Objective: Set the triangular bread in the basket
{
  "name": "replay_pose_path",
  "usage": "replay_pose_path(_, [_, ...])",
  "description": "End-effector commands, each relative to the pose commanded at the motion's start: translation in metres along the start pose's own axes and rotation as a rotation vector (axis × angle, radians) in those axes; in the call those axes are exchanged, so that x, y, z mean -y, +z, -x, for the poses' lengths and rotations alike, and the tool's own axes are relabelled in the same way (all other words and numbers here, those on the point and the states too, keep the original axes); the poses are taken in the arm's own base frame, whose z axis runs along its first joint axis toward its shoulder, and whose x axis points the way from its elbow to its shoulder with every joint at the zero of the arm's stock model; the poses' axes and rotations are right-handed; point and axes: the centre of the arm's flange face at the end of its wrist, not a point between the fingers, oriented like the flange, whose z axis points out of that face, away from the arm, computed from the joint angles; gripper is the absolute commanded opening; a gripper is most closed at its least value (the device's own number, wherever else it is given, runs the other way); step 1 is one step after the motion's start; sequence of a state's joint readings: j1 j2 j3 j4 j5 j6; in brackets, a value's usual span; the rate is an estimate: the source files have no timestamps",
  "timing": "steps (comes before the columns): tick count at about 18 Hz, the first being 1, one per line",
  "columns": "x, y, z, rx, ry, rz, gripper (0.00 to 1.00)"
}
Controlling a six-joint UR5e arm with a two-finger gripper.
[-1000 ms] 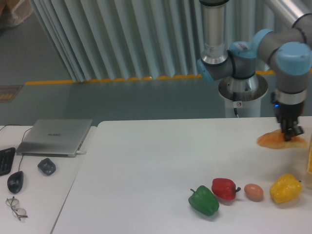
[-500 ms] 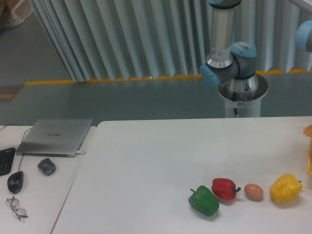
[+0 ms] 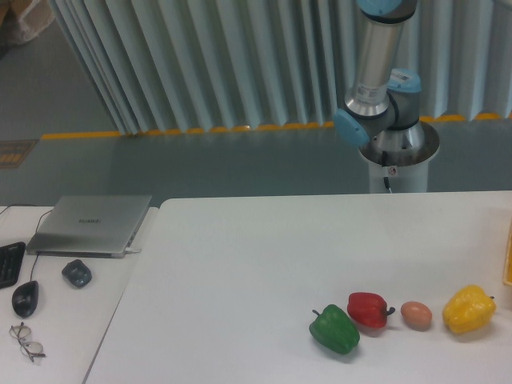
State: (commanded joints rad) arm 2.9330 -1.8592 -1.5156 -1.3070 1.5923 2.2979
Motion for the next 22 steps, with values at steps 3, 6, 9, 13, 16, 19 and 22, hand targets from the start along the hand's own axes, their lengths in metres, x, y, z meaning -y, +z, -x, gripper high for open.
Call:
replay_pose_path(3, [0.004,-0.002,0.002,0.007,0.005,0.0,1.0])
replay_pose_path(6, [0.012,-0.01,0.005,0.025,0.013,0.005,1.0])
replay_pose_path(9, [0.029,-0.016,0.01,0.033,0.038,0.008,1.0])
replay_pose_path(13, [0.061,-0.035,0.017,0.056,0.065,0.021,1.0])
replay_pose_path(16, [0.101,-0.048,0.027,0.074,0.111,0.032,1.0])
replay_pose_path(19, [0.134,-0.054,0.035,0.082,0.082,0.036,1.0])
replay_pose_path(22, [0.162,-0.058,0.043,0.088,0.119,0.04,1.0])
